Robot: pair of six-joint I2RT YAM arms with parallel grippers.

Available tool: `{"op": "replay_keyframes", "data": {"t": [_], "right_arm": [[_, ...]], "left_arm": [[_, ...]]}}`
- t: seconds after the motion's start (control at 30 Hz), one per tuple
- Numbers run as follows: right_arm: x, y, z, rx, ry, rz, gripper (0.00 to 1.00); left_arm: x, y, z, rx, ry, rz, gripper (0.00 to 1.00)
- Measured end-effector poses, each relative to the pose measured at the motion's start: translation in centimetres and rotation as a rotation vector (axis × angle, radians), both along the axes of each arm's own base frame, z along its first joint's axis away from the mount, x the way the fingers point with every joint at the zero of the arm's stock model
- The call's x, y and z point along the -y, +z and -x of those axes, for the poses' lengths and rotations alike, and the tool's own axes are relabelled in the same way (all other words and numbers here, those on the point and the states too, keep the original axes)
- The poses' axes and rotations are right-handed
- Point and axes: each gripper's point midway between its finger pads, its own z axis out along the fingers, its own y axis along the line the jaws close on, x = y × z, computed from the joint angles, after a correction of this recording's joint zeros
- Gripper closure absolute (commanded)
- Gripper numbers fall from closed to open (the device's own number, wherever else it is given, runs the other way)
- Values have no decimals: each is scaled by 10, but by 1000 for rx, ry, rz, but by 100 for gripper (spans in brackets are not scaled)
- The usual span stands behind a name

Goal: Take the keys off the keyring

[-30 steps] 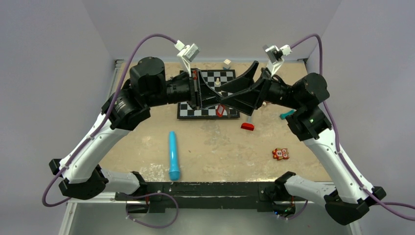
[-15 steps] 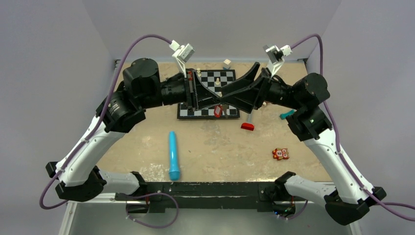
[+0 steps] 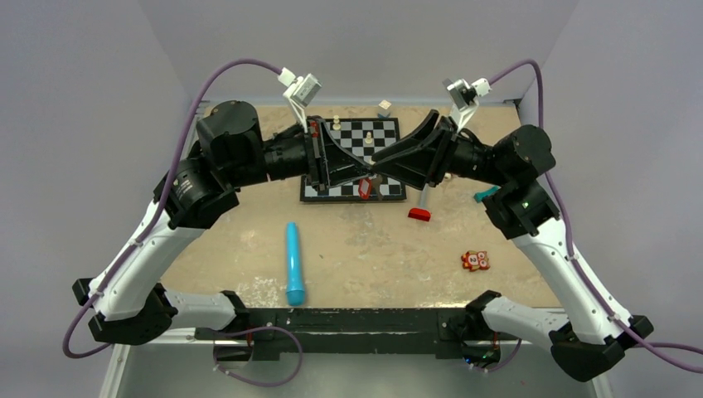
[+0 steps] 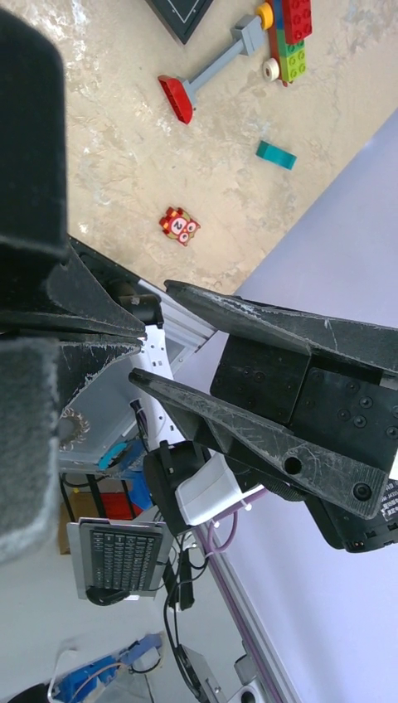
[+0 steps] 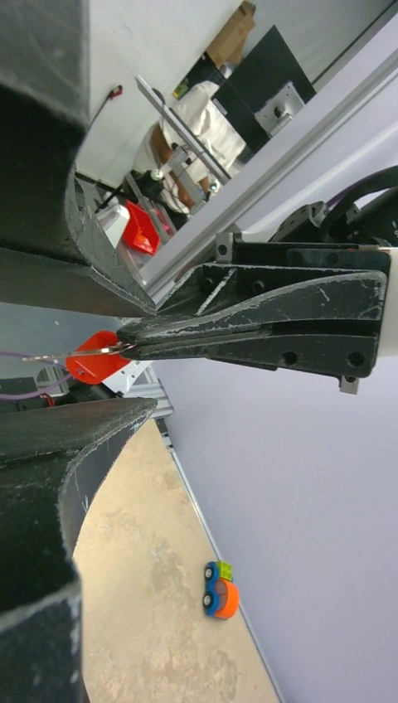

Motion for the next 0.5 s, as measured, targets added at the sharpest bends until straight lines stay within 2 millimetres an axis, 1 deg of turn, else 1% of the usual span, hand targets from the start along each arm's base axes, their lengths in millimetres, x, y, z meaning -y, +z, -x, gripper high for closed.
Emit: {"op": "replay_keyframes", "data": {"t": [0.13,0.27,0.5], "right_arm": [[-1,-4,2,-7,19,7,60],[-2,-8,2,-17,27,9,65],[1,-4,9,0,42,0,71]], "left_arm": [[0,0,-1,1,5,0,100],[-2,5,-1,8,13,7,100],[-3,8,-1,14,20,13,100]]}}
